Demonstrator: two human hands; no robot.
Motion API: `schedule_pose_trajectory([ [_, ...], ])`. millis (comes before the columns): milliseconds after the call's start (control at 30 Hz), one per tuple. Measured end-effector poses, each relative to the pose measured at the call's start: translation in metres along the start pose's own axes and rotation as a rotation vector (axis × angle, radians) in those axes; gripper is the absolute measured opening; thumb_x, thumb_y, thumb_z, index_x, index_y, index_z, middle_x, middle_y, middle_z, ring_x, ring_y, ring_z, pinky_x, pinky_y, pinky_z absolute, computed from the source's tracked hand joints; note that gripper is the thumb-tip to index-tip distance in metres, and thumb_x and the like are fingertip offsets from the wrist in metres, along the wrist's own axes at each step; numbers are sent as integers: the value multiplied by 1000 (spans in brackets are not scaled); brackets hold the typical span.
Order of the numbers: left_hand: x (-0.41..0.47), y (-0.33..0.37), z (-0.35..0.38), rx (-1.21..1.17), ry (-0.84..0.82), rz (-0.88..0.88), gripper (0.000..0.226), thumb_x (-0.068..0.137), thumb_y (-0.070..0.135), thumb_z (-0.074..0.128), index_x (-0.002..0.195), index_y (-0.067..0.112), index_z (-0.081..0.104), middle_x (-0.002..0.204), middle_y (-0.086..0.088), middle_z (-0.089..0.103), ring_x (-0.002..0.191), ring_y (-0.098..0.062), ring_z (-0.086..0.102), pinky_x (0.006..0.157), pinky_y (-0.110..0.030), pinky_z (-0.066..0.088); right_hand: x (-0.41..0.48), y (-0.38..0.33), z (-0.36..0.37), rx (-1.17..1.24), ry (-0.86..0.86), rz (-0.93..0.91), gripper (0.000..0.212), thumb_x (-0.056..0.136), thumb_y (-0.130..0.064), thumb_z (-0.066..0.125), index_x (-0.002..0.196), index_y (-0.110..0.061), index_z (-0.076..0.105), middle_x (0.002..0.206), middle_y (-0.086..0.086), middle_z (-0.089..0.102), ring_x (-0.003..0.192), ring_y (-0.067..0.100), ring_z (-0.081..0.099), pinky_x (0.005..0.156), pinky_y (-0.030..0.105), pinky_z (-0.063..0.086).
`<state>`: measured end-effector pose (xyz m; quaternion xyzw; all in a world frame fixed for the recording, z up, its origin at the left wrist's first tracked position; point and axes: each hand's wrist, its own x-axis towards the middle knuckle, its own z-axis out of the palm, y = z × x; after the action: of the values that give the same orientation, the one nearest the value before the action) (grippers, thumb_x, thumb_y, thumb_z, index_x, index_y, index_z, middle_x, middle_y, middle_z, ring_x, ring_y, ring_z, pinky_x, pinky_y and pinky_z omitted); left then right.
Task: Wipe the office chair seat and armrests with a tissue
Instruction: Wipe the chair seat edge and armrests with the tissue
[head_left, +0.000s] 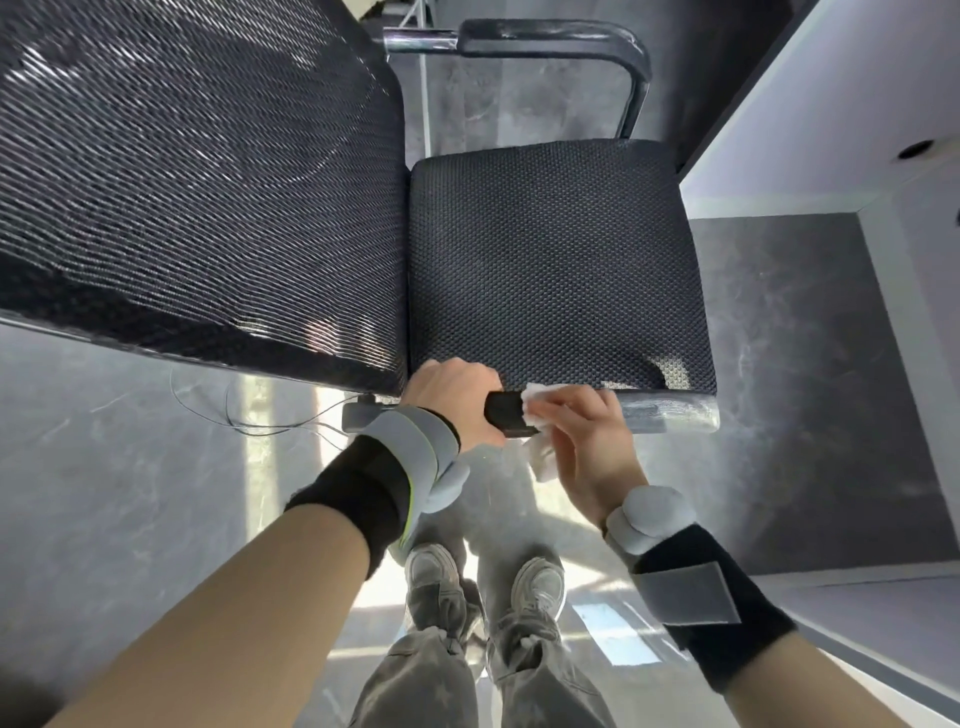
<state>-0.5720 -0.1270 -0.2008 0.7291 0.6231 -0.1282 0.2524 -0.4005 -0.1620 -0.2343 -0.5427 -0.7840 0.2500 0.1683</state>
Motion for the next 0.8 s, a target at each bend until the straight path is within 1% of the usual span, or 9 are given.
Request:
schedule_pose_trajectory([
  [67, -1, -1, 0, -5, 0, 7, 38, 74, 48, 71, 103, 24, 68, 94, 1, 69, 98, -25, 62, 80, -33, 42, 1, 8, -6, -2, 20, 57, 26, 86, -2, 57, 102, -16, 70, 102, 4, 64, 89, 23, 48, 79, 19, 34],
  [200, -1, -3, 5, -44, 11, 3, 36, 74, 47, 71, 102, 25, 68, 92, 2, 68, 96, -24, 62, 78, -32, 42, 3, 18, -12, -49, 72, 162, 29, 84, -2, 57, 108, -13, 68, 107, 8, 63, 95, 30, 49, 80, 25, 37],
  [300, -1, -2, 5, -64, 3, -10, 34, 75, 46, 71, 101, 24, 69, 91, 1, 68, 95, -24, 62, 74, -30, 39, 5, 8, -10, -53, 84, 220, 30, 82, -13, 51, 107, -13, 68, 108, 7, 64, 96, 32, 50, 80, 25, 33],
  [367, -1, -1, 4, -70, -15, -19, 34, 75, 45, 72, 102, 24, 69, 92, 0, 68, 95, -25, 62, 76, -31, 42, 10, -1, -8, -52, 78, 250, 36, 81, -24, 43, 104, -14, 69, 108, 7, 64, 96, 32, 50, 79, 25, 31],
  [433, -1, -1, 4, -69, -28, -35, 36, 75, 44, 73, 104, 24, 68, 95, -1, 68, 97, -26, 62, 79, -32, 45, 17, -10, -6, -72, 59, 214, 37, 81, -25, 41, 101, -12, 70, 104, 9, 66, 92, 35, 52, 76, 27, 35],
  [500, -1, 1, 3, -62, -33, -56, 39, 75, 43, 73, 107, 23, 67, 99, -3, 69, 100, -27, 62, 80, -33, 46, 24, -22, -2, -85, -1, 186, 27, 80, -11, 53, 101, -8, 69, 104, 13, 65, 93, 38, 51, 78, 33, 44],
  [567, 0, 2, 4, -60, -28, -76, 40, 75, 42, 73, 108, 21, 67, 101, -5, 69, 102, -28, 63, 81, -33, 46, 27, -35, 5, -78, -42, 139, 28, 78, 1, 58, 102, -7, 68, 102, 12, 65, 94, 37, 51, 79, 38, 49],
  [700, 0, 3, 6, -78, -23, -108, 36, 76, 37, 70, 105, 17, 67, 100, -6, 69, 103, -29, 63, 78, -33, 47, 21, -42, 13, -28, -45, 72, 29, 79, 3, 56, 103, -9, 67, 102, 8, 64, 93, 32, 50, 77, 28, 44],
  [800, 0, 5, 3, -77, -34, -130, 36, 76, 37, 71, 106, 18, 67, 102, -6, 69, 102, -28, 64, 78, -32, 47, 18, -35, 10, -2, -75, 24, 27, 81, -3, 48, 98, -11, 67, 100, 3, 65, 92, 26, 48, 78, 27, 48],
])
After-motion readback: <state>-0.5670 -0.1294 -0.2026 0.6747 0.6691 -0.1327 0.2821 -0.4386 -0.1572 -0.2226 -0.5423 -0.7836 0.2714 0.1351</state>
